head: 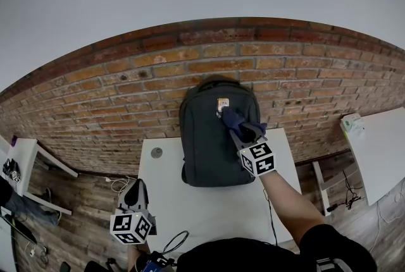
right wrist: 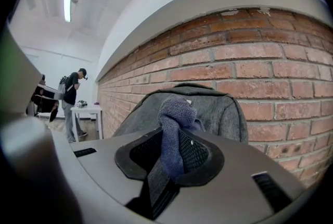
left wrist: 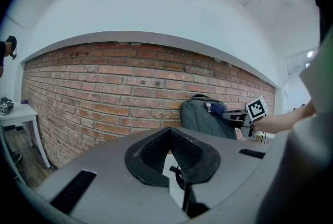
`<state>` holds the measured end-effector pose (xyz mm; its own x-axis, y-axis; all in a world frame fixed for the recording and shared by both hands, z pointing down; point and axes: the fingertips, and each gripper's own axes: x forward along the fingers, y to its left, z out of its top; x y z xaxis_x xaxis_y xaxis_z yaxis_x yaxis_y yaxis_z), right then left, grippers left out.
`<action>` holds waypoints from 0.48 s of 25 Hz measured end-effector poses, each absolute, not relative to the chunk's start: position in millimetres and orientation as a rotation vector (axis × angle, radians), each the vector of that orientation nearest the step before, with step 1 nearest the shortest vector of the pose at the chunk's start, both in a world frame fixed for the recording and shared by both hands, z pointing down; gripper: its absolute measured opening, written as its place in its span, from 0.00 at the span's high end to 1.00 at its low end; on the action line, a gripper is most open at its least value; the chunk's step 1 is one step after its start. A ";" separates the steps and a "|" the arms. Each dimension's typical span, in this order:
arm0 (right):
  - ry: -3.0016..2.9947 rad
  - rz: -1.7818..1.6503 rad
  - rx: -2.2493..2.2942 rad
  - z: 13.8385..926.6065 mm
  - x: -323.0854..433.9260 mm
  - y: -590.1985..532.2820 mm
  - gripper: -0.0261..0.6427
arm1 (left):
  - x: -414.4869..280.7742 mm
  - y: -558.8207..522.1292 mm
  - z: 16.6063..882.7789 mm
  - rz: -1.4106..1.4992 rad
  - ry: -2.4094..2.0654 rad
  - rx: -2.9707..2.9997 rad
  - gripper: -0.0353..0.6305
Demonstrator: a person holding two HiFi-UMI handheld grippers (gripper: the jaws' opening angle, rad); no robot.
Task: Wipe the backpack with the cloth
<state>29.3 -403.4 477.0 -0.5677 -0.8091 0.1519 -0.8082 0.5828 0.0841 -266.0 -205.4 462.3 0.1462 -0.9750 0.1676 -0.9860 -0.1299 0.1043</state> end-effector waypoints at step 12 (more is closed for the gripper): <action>-2.629 0.099 1.324 514.9 33.1 -368.6 0.83 | -263.5 -205.1 462.0 0.090 -1.930 2.232 0.96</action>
